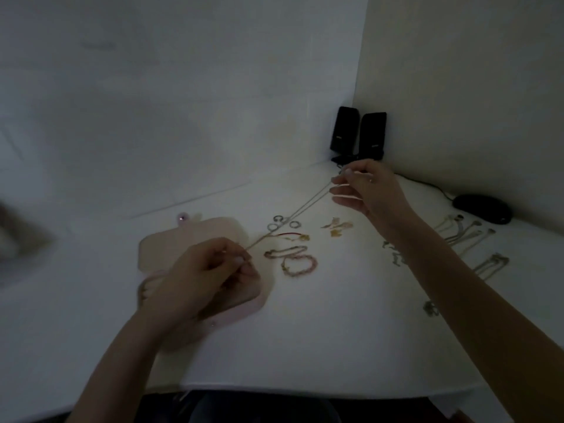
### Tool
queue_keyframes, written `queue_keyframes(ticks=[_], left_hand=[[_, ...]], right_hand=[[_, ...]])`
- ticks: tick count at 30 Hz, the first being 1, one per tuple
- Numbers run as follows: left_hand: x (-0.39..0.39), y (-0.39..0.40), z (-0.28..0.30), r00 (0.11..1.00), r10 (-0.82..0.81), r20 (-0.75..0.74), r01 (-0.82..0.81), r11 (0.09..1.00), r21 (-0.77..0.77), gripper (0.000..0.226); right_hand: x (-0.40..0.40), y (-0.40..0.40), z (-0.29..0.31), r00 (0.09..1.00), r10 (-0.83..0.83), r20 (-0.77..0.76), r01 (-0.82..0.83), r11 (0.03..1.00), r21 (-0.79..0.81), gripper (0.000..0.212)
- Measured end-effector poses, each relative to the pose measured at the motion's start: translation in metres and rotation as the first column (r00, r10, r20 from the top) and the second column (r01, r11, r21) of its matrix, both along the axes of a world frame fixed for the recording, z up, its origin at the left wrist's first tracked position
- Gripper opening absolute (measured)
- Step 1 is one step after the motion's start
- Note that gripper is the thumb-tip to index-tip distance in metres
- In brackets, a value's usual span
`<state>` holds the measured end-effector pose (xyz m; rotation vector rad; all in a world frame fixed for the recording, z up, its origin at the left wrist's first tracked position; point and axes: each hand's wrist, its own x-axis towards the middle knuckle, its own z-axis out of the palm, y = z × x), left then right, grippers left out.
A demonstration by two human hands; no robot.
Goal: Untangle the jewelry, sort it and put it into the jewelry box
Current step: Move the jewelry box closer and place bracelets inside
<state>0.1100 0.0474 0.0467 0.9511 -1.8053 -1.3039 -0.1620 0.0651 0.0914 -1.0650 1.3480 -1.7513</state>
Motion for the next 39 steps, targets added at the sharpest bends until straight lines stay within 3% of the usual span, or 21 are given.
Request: queue_keyframes(ticks=[5, 11, 14, 19, 22, 25, 27, 31, 35, 39], left_hand=[[0.019, -0.002, 0.015, 0.995, 0.071, -0.072, -0.072, 0.997, -0.011, 0.013], [0.029, 0.005, 0.009, 1.0, -0.006, -0.012, 0.007, 0.994, 0.107, 0.012], [0.035, 0.007, 0.007, 0.984, -0.019, 0.174, 0.019, 1.0, 0.004, 0.009], [0.054, 0.008, 0.018, 0.885, -0.021, 0.465, 0.114, 0.979, -0.171, 0.016], [0.057, 0.005, 0.023, 0.915, 0.097, 0.391, 0.013, 0.963, -0.268, 0.026], [0.045, 0.012, 0.026, 0.987, -0.027, 0.159, 0.04, 0.996, -0.075, 0.038], [0.038, 0.016, 0.022, 0.996, 0.01, 0.084, -0.006, 0.998, -0.055, 0.034], [0.046, 0.013, 0.01, 0.944, 0.279, 0.178, -0.206, 0.917, -0.341, 0.019], [0.054, 0.014, -0.007, 0.915, 0.288, 0.282, -0.135, 0.878, -0.459, 0.027], [0.05, 0.015, -0.019, 0.896, 0.265, 0.356, -0.041, 0.849, -0.527, 0.021]], right_hand=[[0.032, -0.004, 0.014, 0.998, 0.056, 0.003, -0.055, 0.996, -0.076, 0.011], [0.061, 0.003, 0.03, 0.987, 0.146, -0.067, -0.149, 0.987, -0.057, 0.008], [0.077, 0.009, 0.034, 0.971, 0.215, -0.106, -0.221, 0.974, -0.045, 0.007], [0.108, 0.018, 0.034, 0.917, 0.368, -0.153, -0.372, 0.928, 0.0, 0.009], [0.124, 0.022, 0.032, 0.874, 0.455, -0.169, -0.458, 0.889, 0.024, 0.008], [0.135, 0.02, 0.027, 0.838, 0.489, -0.242, -0.499, 0.866, 0.022, 0.006], [0.135, 0.017, 0.021, 0.837, 0.458, -0.3, -0.473, 0.881, 0.024, 0.005], [0.114, 0.017, -0.001, 0.802, 0.376, -0.464, -0.368, 0.923, 0.113, 0.008], [0.1, 0.026, -0.034, 0.728, 0.335, -0.599, -0.221, 0.941, 0.258, 0.014], [0.104, 0.025, -0.062, 0.665, 0.256, -0.702, -0.111, 0.963, 0.246, 0.016]])
